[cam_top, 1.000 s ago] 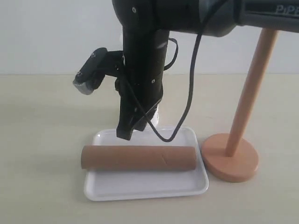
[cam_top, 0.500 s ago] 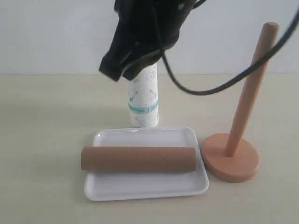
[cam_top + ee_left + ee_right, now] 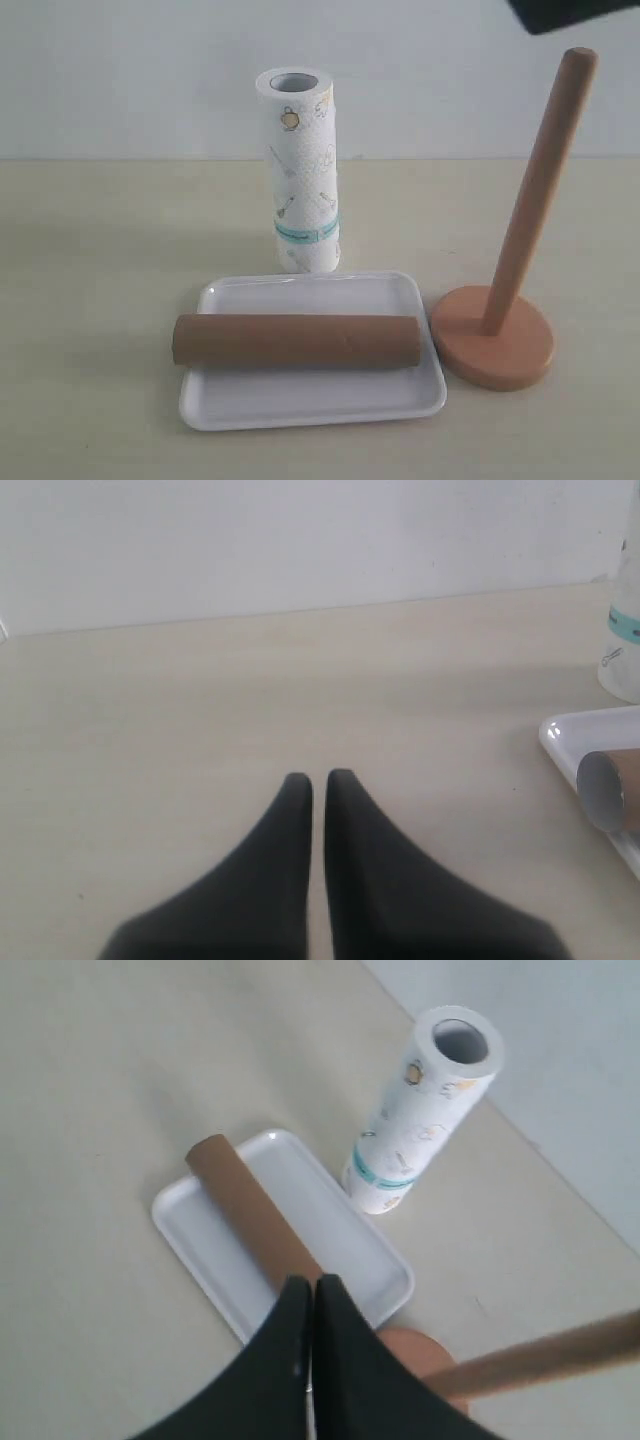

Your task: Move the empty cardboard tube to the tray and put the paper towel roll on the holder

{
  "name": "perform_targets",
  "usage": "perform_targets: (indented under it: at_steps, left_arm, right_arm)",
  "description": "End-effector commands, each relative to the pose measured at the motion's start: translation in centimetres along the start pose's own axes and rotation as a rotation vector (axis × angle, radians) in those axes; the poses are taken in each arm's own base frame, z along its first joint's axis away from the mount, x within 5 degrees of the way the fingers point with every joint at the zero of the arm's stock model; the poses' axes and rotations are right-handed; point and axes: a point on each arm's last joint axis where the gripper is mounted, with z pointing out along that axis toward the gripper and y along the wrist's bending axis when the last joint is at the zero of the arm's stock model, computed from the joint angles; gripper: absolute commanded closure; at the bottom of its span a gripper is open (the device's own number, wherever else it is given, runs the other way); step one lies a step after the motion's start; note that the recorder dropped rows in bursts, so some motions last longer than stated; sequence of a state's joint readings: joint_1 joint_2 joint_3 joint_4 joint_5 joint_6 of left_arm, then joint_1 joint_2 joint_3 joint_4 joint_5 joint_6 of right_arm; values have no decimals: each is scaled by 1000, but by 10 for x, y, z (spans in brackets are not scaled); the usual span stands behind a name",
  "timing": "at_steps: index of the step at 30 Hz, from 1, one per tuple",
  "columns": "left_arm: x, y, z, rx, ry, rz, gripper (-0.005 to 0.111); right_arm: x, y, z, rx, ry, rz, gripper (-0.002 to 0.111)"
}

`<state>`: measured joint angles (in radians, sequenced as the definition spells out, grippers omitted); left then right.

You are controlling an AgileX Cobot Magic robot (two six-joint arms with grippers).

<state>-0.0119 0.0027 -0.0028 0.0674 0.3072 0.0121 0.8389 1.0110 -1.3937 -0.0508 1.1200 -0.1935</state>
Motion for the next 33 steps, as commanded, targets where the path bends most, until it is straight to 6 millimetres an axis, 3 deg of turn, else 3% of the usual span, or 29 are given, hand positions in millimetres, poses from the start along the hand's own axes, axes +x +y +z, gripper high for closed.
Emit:
perform_targets:
  at_steps: [1,7,13,23,27,30,33]
  left_arm:
    - [0,0,0,-1,-3,0,103]
    - [0,0,0,-1,-3,0,103]
    - [0,0,0,-1,-3,0,103]
    - [0,0,0,-1,-3,0,103]
    - [0,0,0,-1,-3,0,103]
    - [0,0,0,-1,-3,0,103]
    - [0,0,0,-1,-3,0,103]
  right_arm:
    - [51,3,-19,111,-143,70,108]
    - [116,14,-22,131,-79,62,108]
    - [148,19,-41,131,12,82,108]
    - [156,20,-53,138,-37,90,108]
    - [152,17,-55,196,-104,175,108]
    - [152,11,-48,328,-173,185,108]
    - [161,6,-28,475,-285,183,108]
